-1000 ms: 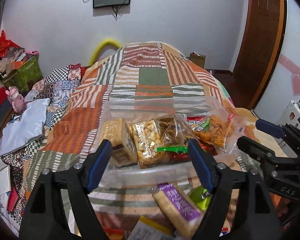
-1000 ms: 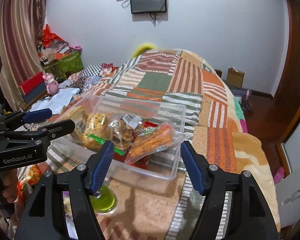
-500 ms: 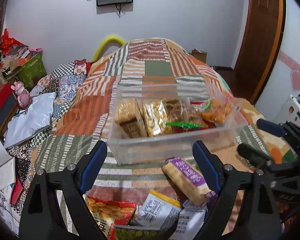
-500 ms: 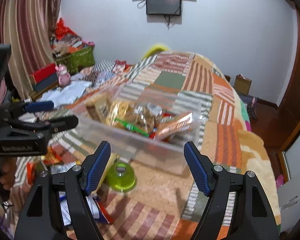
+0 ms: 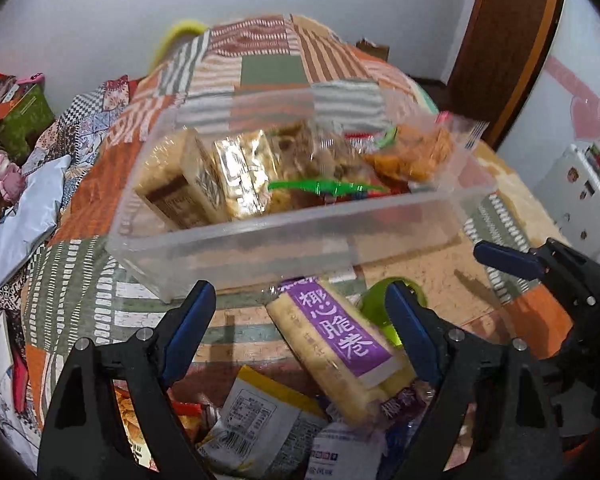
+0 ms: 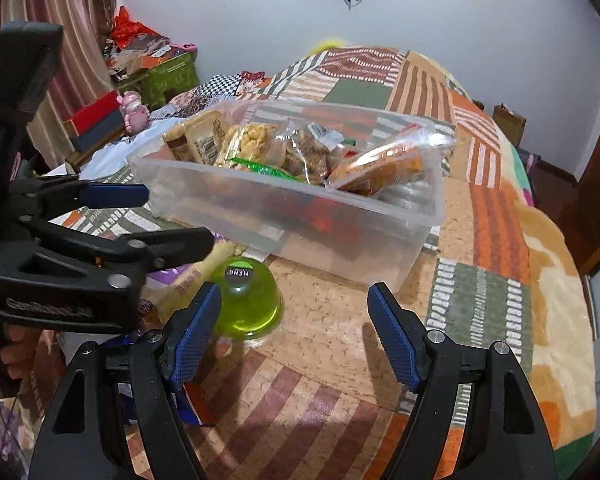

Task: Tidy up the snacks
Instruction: 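Grasp purple-labelled coconut roll pack with left tool while right tool grasps green jelly cup, then place coconut roll pack in box with left tool while right tool places jelly cup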

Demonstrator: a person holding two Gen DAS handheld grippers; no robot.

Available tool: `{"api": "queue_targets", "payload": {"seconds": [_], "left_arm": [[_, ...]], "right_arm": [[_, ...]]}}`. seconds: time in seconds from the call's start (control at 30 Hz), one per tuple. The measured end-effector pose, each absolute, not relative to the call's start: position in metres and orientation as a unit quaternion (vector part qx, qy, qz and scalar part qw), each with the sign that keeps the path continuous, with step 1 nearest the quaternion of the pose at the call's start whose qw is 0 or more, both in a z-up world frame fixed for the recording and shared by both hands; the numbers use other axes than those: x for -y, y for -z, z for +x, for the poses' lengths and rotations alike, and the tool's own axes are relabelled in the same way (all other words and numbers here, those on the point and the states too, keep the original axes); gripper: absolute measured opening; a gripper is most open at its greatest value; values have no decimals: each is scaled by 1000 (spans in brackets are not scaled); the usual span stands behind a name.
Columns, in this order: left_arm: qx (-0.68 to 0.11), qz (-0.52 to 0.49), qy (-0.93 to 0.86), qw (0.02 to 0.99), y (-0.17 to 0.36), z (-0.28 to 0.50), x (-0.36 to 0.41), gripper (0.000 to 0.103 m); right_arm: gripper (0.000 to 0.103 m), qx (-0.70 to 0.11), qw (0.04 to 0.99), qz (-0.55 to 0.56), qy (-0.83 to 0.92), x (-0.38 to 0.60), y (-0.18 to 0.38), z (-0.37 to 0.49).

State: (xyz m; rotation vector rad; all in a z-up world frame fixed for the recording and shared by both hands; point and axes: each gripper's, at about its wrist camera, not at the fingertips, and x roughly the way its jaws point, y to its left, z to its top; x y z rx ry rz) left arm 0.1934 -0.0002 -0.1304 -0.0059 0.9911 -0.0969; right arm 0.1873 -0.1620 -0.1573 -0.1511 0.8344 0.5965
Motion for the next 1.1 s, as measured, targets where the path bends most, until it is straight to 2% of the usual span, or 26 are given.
{"api": "queue_targets", "payload": {"seconds": [0.33, 0.67, 0.73, 0.83, 0.97, 1.1], "left_arm": [[-483, -20, 46, 874, 136, 181, -22, 85], [-497, -16, 53, 866, 139, 170, -35, 79], [-502, -15, 56, 863, 143, 170, -34, 77], [-512, -11, 62, 857, 149, 173, -29, 70], [-529, -11, 73, 846, 161, 177, -25, 49], [-523, -11, 75, 849, 162, 176, -25, 45]], "right_arm": [[70, -413, 856, -82, -301, 151, 162, 188], [47, -446, 826, -90, -334, 127, 171, 202], [46, -451, 822, -96, -335, 121, 174, 205], [45, -454, 819, -96, -338, 119, 175, 208], [44, -451, 821, -84, -340, 123, 175, 207], [44, -446, 827, -74, -336, 128, 172, 206]]}}
